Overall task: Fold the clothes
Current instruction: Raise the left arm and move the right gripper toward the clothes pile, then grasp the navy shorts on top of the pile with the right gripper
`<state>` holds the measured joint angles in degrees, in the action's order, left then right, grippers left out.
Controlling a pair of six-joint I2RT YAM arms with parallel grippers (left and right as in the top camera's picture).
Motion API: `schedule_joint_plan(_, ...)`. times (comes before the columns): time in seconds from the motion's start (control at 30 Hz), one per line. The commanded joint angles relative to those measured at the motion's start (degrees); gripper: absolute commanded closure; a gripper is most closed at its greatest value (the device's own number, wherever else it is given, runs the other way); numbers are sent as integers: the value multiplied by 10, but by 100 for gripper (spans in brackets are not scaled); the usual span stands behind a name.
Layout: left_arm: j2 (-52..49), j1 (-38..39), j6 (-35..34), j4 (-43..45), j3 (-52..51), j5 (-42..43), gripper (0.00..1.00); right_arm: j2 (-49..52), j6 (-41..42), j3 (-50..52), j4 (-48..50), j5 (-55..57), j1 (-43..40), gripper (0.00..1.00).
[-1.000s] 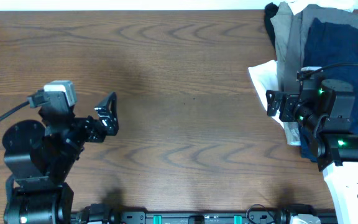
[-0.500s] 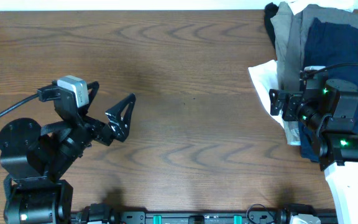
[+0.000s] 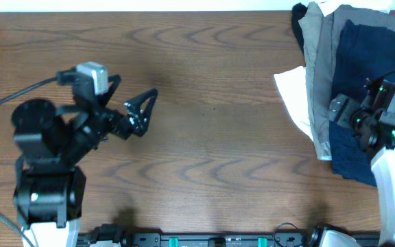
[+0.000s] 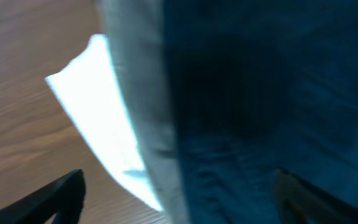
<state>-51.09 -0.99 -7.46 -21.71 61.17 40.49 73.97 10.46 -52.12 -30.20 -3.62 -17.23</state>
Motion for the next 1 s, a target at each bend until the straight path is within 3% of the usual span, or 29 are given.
schedule_joint_plan(0.0,-24,42,4,6,13,-48,2,43,13,-37,-4,8,-28,15)
schedule_joint_plan(0.1,-44,96,4,3,13,-126,2,76,5,-49,-9,8,-35,23)
schedule_joint_plan(0.4,-74,227,19,-9,13,-363,2,147,-39,-51,-4,6,-22,27)
schedule_joint_plan(0.87,-153,340,18,-22,13,-530,2,215,-41,-51,91,4,17,29)
schedule_joint_plan(0.97,-172,353,19,-22,13,-544,2,226,-41,-51,95,11,19,34)
